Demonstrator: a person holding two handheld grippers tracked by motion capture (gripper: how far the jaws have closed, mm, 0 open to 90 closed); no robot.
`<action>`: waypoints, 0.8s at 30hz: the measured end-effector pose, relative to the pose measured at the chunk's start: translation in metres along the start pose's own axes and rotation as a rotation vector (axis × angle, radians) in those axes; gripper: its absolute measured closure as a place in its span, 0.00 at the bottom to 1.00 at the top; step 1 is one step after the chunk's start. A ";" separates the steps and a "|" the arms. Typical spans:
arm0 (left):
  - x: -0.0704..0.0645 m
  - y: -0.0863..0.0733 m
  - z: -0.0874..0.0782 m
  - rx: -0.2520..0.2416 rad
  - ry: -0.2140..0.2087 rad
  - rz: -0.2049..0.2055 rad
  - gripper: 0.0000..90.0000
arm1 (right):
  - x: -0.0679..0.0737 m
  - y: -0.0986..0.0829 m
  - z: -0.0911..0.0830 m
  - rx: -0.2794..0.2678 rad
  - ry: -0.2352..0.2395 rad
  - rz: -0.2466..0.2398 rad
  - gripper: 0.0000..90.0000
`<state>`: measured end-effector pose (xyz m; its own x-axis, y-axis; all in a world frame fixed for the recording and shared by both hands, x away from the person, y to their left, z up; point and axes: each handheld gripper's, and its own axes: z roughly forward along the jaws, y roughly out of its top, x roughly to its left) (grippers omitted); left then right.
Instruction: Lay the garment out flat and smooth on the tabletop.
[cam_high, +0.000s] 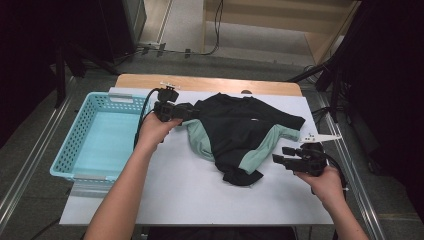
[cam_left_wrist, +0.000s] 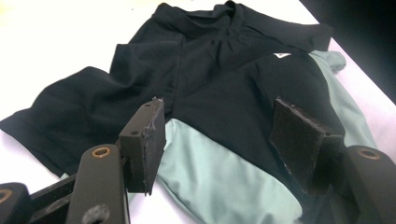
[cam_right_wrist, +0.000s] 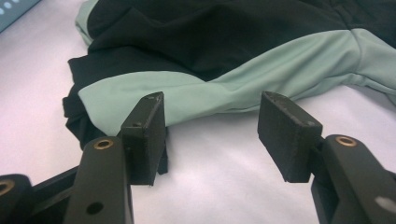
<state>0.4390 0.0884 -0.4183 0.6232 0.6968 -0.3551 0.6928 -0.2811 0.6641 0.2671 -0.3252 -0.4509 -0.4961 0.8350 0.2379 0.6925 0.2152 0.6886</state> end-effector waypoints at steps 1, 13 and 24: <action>-0.001 0.000 -0.001 0.002 -0.003 -0.003 0.41 | 0.001 0.000 0.000 0.000 0.001 -0.004 0.44; -0.007 -0.010 -0.008 0.018 -0.029 0.009 0.41 | 0.010 0.006 0.012 0.019 0.042 -0.034 0.43; -0.013 -0.021 -0.017 0.023 -0.052 0.022 0.40 | 0.022 0.015 0.023 0.032 0.078 -0.085 0.43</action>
<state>0.4103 0.0960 -0.4161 0.6559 0.6551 -0.3751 0.6867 -0.3115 0.6568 0.2787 -0.2921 -0.4506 -0.5920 0.7715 0.2332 0.6621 0.3006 0.6865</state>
